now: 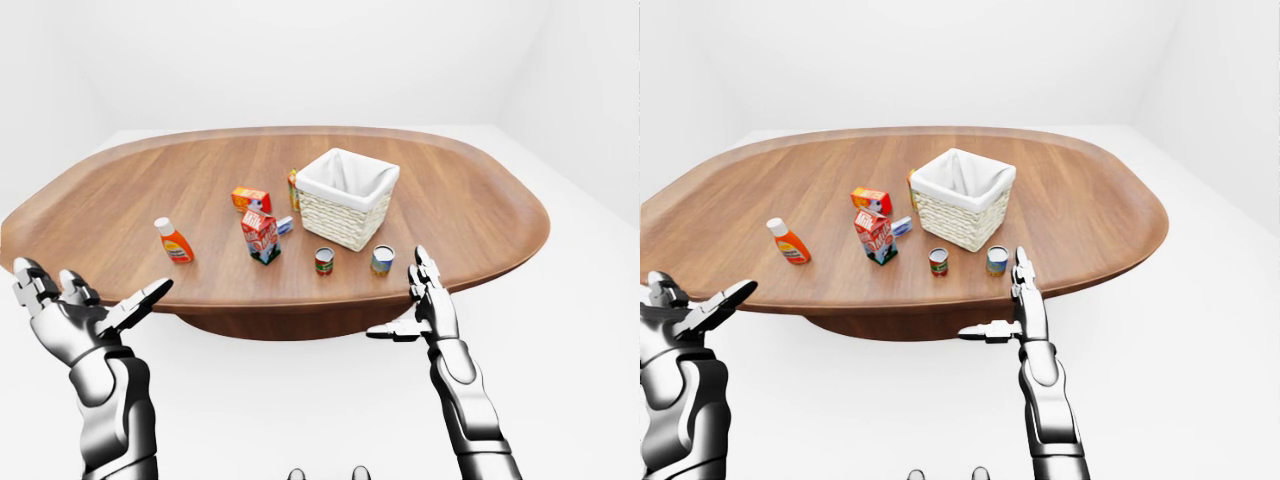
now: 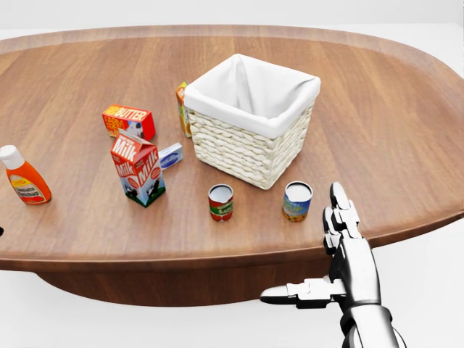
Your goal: Pick up the alphabet soup, and put it in the basket.
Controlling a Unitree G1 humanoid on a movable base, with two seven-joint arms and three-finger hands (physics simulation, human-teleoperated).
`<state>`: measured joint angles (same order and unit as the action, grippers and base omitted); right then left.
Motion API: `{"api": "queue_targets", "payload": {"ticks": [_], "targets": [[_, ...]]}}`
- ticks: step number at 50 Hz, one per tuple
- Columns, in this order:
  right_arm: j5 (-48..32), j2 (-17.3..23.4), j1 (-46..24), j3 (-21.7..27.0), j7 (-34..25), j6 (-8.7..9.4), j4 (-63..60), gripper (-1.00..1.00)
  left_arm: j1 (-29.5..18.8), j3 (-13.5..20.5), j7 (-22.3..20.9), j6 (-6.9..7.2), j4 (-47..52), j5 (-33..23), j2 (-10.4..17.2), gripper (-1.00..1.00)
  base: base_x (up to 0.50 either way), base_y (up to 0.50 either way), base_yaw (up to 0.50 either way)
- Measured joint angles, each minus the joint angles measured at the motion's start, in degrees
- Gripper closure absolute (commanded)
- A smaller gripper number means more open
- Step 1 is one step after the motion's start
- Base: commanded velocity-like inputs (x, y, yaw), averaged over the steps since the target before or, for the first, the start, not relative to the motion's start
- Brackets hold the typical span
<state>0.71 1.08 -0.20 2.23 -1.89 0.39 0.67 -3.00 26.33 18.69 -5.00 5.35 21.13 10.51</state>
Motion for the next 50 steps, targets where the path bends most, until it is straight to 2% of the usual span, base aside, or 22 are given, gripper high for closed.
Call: {"api": "queue_targets", "payload": {"ticks": [12, 19, 35, 50], "targets": [[0.0, 0.0, 0.0, 0.0, 0.0, 0.35, -0.2, -1.00, -0.3, -0.3, -0.1, 0.00, -1.1, 0.1, 0.2, -1.00, 0.00, -0.35, 0.00], [0.0, 0.1, -0.1, 0.0, -0.1, -0.05, 0.3, -1.00, -0.1, -0.3, -0.2, 0.00, -1.1, 0.2, 0.1, -1.00, 0.00, -0.29, 0.00], [0.0, 0.1, 0.2, 0.0, -0.6, -0.06, 0.1, -1.00, 0.2, -0.4, -0.5, 0.00, -0.8, -0.3, 0.0, -1.00, 0.27, -0.03, 0.00], [-0.2, 0.0, 0.2, -0.2, -0.6, 0.77, -0.6, -1.00, 0.1, -0.4, -0.8, 0.00, -1.0, -0.5, -0.1, -1.00, 0.28, -0.02, 0.00]]}}
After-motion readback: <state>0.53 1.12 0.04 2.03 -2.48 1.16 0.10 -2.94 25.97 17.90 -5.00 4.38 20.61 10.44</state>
